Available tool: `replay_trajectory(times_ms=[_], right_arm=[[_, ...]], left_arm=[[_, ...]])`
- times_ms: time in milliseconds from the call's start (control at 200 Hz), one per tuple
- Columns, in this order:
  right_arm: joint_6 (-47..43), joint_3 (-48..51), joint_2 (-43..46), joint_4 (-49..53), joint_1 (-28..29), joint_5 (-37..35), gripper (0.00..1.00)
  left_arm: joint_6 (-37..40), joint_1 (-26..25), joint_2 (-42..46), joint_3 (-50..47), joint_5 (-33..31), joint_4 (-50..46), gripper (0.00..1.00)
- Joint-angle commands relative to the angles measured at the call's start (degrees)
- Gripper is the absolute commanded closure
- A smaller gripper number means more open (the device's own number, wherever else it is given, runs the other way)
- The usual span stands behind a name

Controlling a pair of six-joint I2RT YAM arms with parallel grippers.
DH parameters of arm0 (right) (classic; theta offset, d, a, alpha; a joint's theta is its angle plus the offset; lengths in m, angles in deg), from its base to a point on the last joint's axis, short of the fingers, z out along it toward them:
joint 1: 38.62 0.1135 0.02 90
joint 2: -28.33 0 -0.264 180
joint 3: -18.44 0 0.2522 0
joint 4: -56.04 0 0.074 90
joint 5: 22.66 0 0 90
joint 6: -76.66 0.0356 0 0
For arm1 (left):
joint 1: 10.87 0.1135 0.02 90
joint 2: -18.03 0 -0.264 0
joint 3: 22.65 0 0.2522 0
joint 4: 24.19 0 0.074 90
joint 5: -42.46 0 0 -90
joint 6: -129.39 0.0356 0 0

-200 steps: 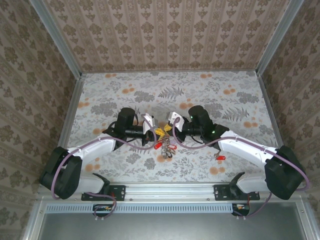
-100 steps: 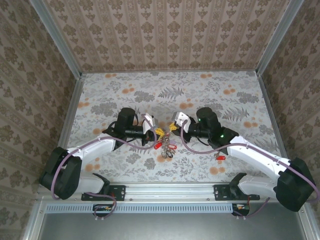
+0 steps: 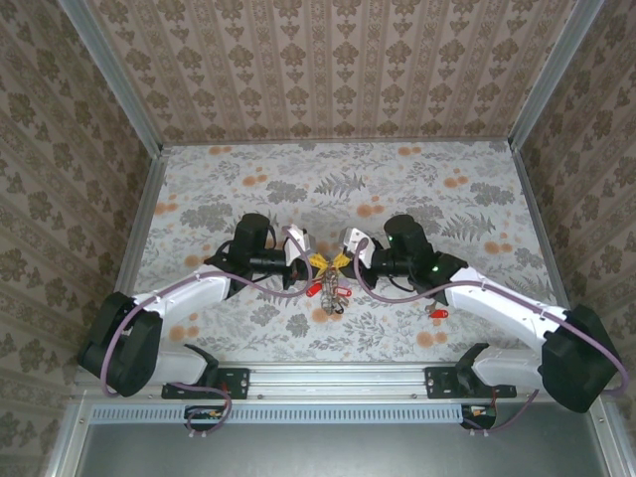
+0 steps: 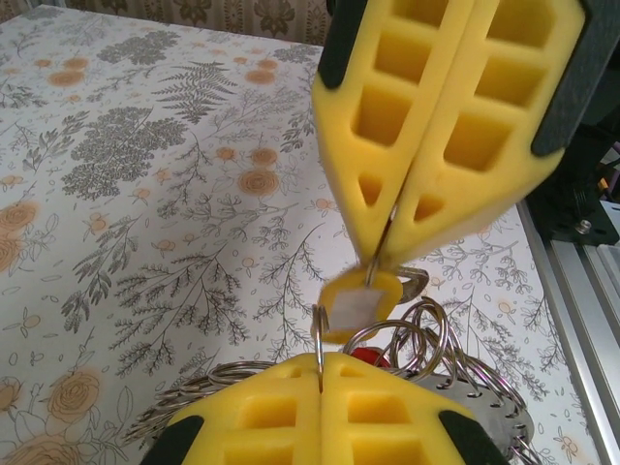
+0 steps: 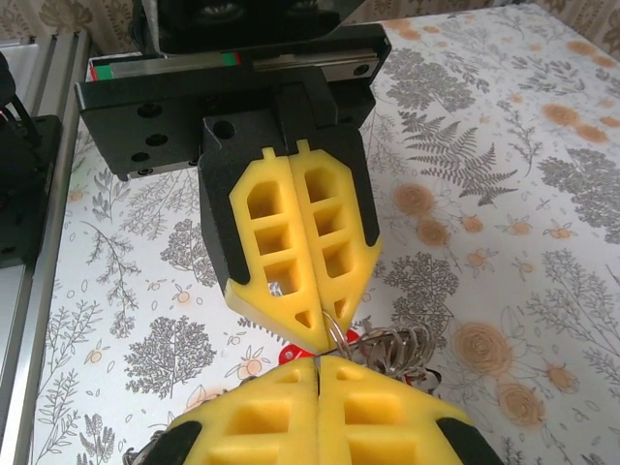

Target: Put the keys on the keyring

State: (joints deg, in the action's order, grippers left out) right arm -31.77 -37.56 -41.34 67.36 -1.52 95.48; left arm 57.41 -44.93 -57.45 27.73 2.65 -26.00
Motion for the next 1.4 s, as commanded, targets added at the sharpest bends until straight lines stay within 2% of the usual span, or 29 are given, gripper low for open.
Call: replay_trajectory(times_ms=[0,530,810,1395], right_arm=[[1.9,-0.3,-1.0,-3.1,-0.2,2.9,1.0],[2.7,-0.7,-3.6,-5.2,0.4,1.3,1.0],[3.9,-1.0,-4.0,-7.1,1.0,-2.9,0.99],[4.6,-0.5,-4.9,-9.8,2.1,-4.3,0.99]], left_arm=[[0.2,-0.4,1.1,2.0,0.6,0.9,1.0],[0.0,-0.7,1.5,1.9,0.1,1.4,1.0],[1.2,-0.9,0.7,2.4,0.0,-0.2,1.0],[1.7,-1.4,-0.3,3.6,0.0,-0.7,1.0]])
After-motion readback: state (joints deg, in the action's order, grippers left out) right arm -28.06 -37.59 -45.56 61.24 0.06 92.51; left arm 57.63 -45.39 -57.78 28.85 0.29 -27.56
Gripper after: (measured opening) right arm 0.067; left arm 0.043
